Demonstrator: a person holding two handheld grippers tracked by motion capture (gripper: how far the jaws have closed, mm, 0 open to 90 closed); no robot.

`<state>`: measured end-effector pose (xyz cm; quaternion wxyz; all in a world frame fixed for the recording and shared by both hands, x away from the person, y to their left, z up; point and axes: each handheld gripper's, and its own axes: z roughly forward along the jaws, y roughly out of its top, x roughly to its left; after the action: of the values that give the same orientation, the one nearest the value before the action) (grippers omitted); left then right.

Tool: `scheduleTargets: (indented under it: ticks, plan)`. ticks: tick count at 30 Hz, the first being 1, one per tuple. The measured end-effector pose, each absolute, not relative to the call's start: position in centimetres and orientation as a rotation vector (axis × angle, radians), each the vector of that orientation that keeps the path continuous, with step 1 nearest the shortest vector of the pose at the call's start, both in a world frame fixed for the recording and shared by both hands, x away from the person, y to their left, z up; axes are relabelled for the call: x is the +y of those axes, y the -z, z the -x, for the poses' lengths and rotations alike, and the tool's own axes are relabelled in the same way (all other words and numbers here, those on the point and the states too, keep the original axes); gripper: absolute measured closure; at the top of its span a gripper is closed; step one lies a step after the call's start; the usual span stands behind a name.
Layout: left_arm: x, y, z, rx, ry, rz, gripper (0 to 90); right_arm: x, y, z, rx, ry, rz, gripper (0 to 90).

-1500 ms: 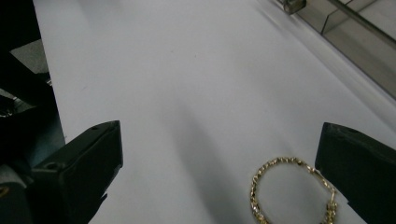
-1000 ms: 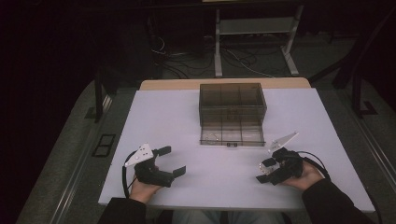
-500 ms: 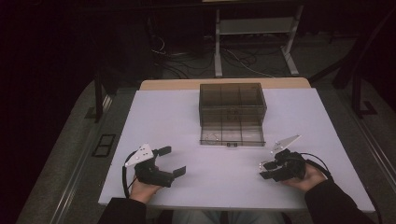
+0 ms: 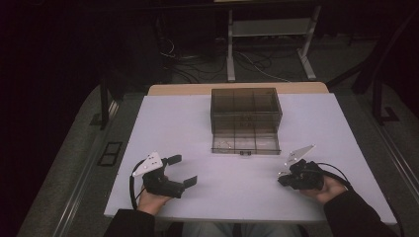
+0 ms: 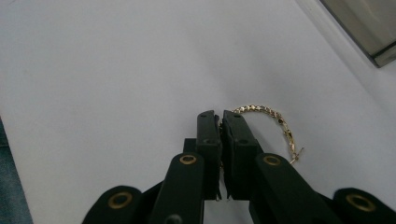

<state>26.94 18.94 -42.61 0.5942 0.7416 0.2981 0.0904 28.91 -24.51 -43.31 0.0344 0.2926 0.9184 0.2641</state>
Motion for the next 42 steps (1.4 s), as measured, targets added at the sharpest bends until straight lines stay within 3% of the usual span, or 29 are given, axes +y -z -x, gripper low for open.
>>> scheduleTargets:
  ticks: [19, 42]
  plan:
    - [19.0, 42.6, -26.9, 0.695, -0.213, -1.721, 0.0, -26.7, 41.6, -29.7, 2.843, -1.122, -1.126, 85.7]
    - [19.1, 42.6, -26.9, 0.698, -0.214, -1.716, 0.0, -25.5, 36.9, -30.7, 2.801, -1.297, -1.055, 85.6]
